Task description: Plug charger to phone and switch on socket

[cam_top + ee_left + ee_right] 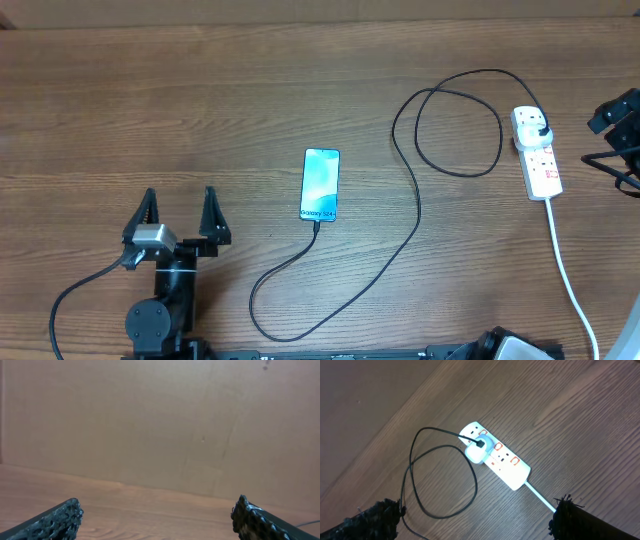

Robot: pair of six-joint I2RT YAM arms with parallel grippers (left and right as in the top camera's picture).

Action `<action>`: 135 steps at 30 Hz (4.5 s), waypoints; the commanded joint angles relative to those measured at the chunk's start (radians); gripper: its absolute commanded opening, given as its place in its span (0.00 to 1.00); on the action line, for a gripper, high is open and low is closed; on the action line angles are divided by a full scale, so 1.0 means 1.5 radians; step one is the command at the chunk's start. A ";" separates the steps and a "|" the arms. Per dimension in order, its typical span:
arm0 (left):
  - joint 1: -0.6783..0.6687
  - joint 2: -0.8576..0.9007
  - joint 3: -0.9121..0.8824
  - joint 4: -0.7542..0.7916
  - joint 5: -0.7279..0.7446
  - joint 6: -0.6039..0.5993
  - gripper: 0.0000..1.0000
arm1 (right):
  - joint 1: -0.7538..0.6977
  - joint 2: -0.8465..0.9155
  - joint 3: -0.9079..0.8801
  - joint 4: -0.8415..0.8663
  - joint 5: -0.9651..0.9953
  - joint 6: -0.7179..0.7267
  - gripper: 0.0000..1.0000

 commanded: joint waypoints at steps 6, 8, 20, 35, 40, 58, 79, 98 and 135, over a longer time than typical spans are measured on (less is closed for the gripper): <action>0.024 -0.072 -0.013 -0.103 0.013 0.016 1.00 | 0.002 0.000 0.003 0.003 0.006 0.003 1.00; 0.030 -0.085 -0.013 -0.135 0.013 0.016 0.99 | 0.002 0.000 0.003 0.003 0.006 0.004 1.00; 0.055 -0.131 -0.013 -0.268 0.071 0.127 1.00 | 0.002 0.000 0.003 0.003 0.006 0.004 1.00; 0.055 -0.131 -0.013 -0.296 0.069 0.165 0.99 | 0.002 0.000 0.003 0.003 0.006 0.004 1.00; 0.055 -0.131 -0.013 -0.293 0.068 0.145 1.00 | 0.002 0.000 0.003 0.003 0.006 0.004 1.00; 0.054 -0.130 -0.013 -0.293 0.068 0.145 1.00 | 0.002 0.000 0.003 0.003 0.006 0.004 1.00; 0.054 -0.130 -0.013 -0.293 0.068 0.145 1.00 | 0.002 0.000 0.003 0.003 0.006 0.004 1.00; 0.054 -0.130 -0.013 -0.293 0.068 0.145 1.00 | 0.008 -0.002 -0.002 0.040 -0.018 0.013 1.00; 0.054 -0.130 -0.013 -0.293 0.068 0.145 1.00 | 0.241 -0.347 -0.705 0.825 -0.031 -0.040 1.00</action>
